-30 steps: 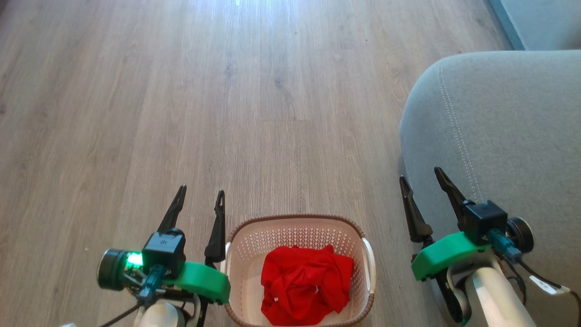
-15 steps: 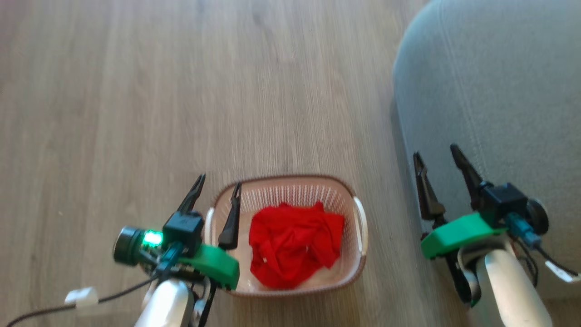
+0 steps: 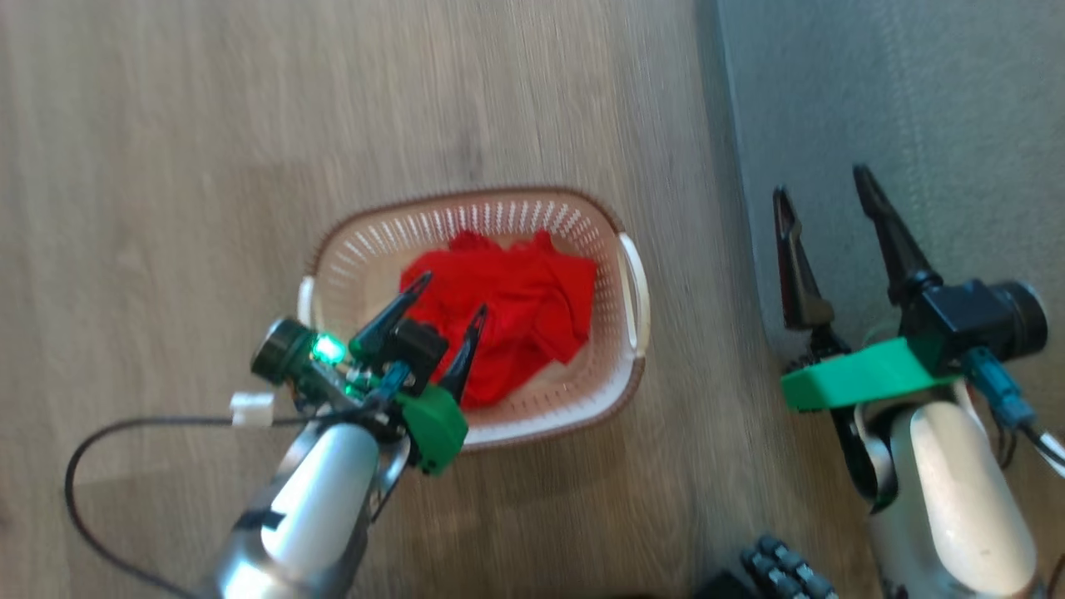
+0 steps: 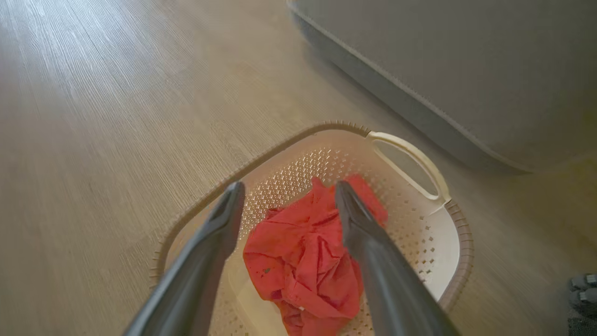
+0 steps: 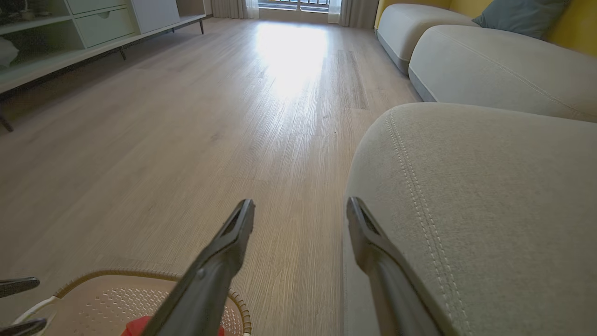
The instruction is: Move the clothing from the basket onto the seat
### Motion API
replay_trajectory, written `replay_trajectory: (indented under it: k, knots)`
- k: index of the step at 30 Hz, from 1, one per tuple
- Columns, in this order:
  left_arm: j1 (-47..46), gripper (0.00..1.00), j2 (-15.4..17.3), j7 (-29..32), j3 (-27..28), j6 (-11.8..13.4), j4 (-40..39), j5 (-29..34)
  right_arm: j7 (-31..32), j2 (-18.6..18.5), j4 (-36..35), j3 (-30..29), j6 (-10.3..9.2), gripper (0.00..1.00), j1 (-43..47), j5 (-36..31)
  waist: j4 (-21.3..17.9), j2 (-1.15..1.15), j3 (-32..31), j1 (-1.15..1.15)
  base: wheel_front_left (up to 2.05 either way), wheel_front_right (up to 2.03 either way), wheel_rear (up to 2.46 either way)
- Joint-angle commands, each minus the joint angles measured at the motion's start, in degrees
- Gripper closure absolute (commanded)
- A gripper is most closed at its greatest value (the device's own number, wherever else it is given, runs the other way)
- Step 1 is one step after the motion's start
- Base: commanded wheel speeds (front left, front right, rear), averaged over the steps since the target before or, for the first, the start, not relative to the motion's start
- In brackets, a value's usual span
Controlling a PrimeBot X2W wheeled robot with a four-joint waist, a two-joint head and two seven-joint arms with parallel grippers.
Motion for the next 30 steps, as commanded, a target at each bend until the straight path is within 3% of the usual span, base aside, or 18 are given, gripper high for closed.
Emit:
replay_trajectory:
  k: [1, 14, 25, 30]
  knots:
    - [-2.05, 0.00, 0.77, -0.56, 0.57, -0.33, 0.56, 0.58, -0.52, -0.51, -2.63, 1.60, -0.01, 0.00, -0.85, -0.47, -2.64, 0.00, 6.65, -0.02, 0.00, 0.00, 0.00]
    - [-15.01, 0.00, 1.46, -0.56, -7.63, -3.44, 18.38, 3.06, -0.52, -0.51, -7.80, 4.11, -0.01, 0.00, -2.99, 1.05, -7.95, 0.00, 18.26, -0.02, 0.00, 0.00, 0.00]
    - [-24.03, 0.00, 1.07, -0.56, -9.38, -0.43, 33.82, 3.13, -0.52, -0.51, -10.09, 5.62, -0.01, 0.00, -2.83, 1.48, -9.67, 0.00, 22.54, -0.02, 0.00, 0.00, 0.00]
    - [-25.46, 0.00, 0.37, -0.56, -9.72, 0.16, 36.62, 2.19, -0.52, -0.51, -10.43, 5.87, -0.01, 0.00, -2.24, 1.26, -9.60, 0.00, 23.24, -0.02, 0.00, 0.00, 0.00]
